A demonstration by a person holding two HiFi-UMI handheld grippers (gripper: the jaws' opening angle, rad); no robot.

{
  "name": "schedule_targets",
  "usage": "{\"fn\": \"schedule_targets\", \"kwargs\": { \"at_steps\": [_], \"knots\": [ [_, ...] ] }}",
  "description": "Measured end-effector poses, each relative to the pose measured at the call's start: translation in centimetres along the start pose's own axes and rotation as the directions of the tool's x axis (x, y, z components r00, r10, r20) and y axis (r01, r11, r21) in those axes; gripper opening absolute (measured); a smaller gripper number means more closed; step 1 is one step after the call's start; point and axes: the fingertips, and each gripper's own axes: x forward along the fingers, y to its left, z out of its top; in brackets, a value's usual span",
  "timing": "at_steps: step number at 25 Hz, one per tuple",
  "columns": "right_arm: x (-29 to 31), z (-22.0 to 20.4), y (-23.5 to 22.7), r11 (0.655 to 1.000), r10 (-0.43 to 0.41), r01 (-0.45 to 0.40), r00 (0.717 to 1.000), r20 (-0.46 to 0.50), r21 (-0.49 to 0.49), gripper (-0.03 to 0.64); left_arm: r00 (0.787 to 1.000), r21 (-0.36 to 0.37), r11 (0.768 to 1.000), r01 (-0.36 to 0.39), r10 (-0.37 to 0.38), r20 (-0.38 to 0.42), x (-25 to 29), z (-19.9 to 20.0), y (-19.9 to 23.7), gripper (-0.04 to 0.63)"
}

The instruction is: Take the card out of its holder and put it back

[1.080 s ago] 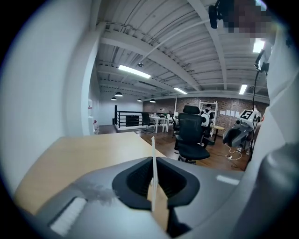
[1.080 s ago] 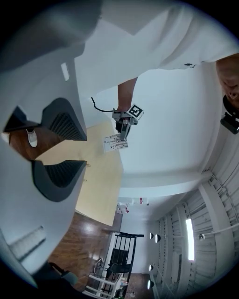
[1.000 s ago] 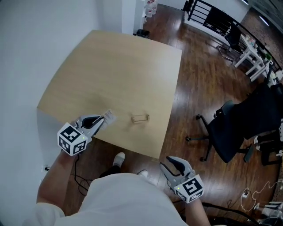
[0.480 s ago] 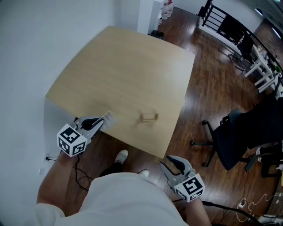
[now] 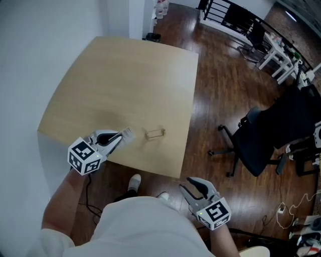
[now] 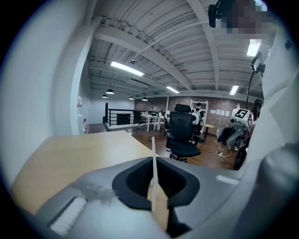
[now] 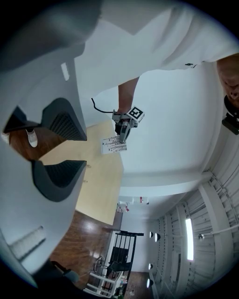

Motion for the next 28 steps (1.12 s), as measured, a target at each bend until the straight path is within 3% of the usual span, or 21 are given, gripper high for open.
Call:
{"fn": "schedule_targets", "kwargs": {
  "at_steps": [6,14,28],
  "knots": [
    [-1.6,-0.9,-0.6,0.990,-0.123,0.123,0.992,-0.010,0.068,0.137,0.991,0.055,0.990,0.130,-0.129,-0.019,5.0,1.7,0.0,0.016],
    [-2.9,-1.1,-0.8,0.954,-0.264,0.264,0.964,-0.018,0.144,0.137,0.963,0.109,0.958,0.267,-0.261,-0.066,10.8,2.7,0.0,0.016],
    [-4.0,-2.1,-0.4,0.888,-0.400,0.405,0.914,-0.072,0.218,0.137,0.927,0.124,0.922,0.366,-0.351,-0.129,17.3,0.8,0.3,0.017]
  ]
}}
